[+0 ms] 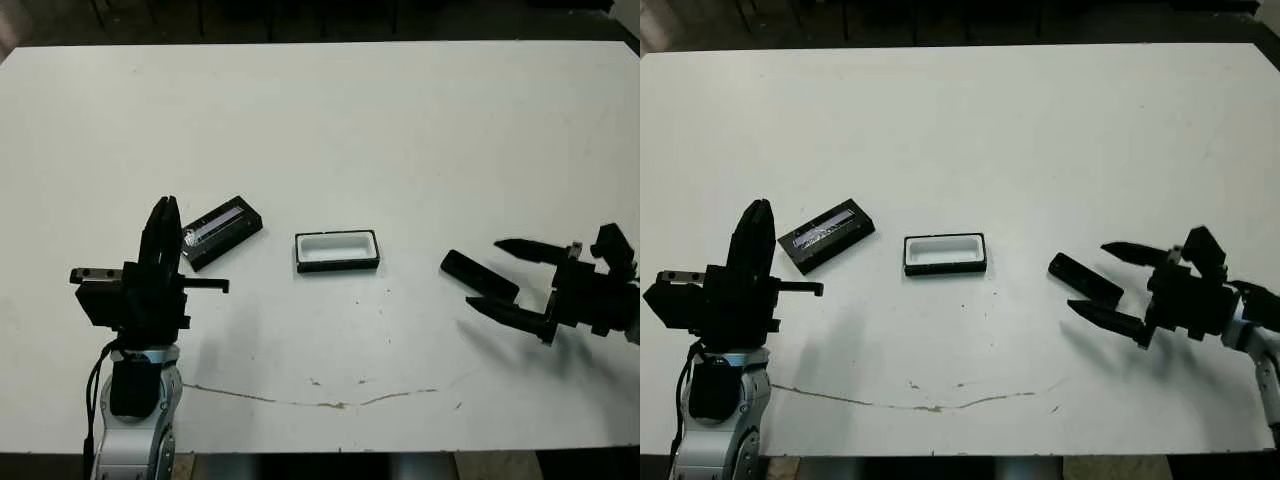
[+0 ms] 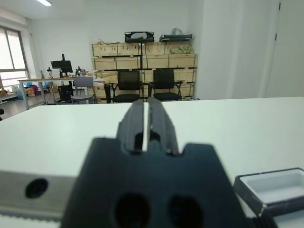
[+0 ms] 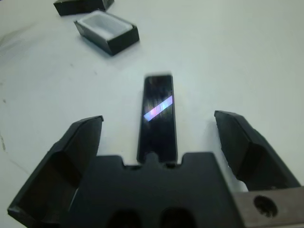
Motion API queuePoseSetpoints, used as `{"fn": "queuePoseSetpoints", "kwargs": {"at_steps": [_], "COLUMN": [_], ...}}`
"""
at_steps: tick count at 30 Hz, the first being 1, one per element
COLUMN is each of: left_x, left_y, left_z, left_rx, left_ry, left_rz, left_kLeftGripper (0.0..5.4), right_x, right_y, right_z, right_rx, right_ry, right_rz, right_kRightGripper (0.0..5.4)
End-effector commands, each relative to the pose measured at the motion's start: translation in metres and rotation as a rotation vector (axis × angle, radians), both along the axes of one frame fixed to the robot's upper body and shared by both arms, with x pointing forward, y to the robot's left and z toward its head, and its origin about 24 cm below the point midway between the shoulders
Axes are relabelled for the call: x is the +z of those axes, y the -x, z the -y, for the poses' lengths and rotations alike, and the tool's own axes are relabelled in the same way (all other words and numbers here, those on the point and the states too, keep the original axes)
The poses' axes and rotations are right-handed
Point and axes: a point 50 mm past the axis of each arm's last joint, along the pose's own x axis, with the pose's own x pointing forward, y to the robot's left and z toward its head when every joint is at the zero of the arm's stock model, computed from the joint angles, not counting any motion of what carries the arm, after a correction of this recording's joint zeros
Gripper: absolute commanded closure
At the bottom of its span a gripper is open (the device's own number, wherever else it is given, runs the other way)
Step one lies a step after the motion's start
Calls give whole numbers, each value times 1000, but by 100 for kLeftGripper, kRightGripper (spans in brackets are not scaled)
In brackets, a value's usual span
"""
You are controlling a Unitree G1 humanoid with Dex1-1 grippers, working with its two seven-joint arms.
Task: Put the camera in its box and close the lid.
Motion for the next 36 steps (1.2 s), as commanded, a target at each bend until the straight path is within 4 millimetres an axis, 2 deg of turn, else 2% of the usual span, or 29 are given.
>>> {"fn": "queuePoseSetpoints", "kwargs": {"at_steps": [1,10,13,15,19,23,27,32,36], "left_x": [-5,-4,-4,-4,-5,-5,-5,-5,-5], "left_y": [1,1,1,2,3,4,4,4,4], "left_z": [-3,-4,-4,-4,-3,-3,-5,-5,-6], "left_rx": [7,5,-1,-2,-3,7,10,14,21], "left_ry": [-16,-13,-12,-11,-12,-11,-9,-9,-15], "left_rz": [-32,-40,-40,-41,-47,-47,-42,-37,-36], "left_kLeftGripper": [540,540,540,540,540,540,540,540,540], "right_x": [-12,-25,-23,-15,-7,2,26,77,84], "right_y": [5,10,12,14,15,10,9,16,19], "right_z": [5,13,10,3,-6,-3,-7,-37,-42], "right_rx": [-24,-103,-142,-166,-200,-140,-53,51,59], "right_ry": [15,18,37,88,86,189,245,388,407], "right_rz": [-47,-85,-99,-51,-10,20,-48,-98,-143], "right_kRightGripper": [1,1,1,21,82,156,230,321,393]}}
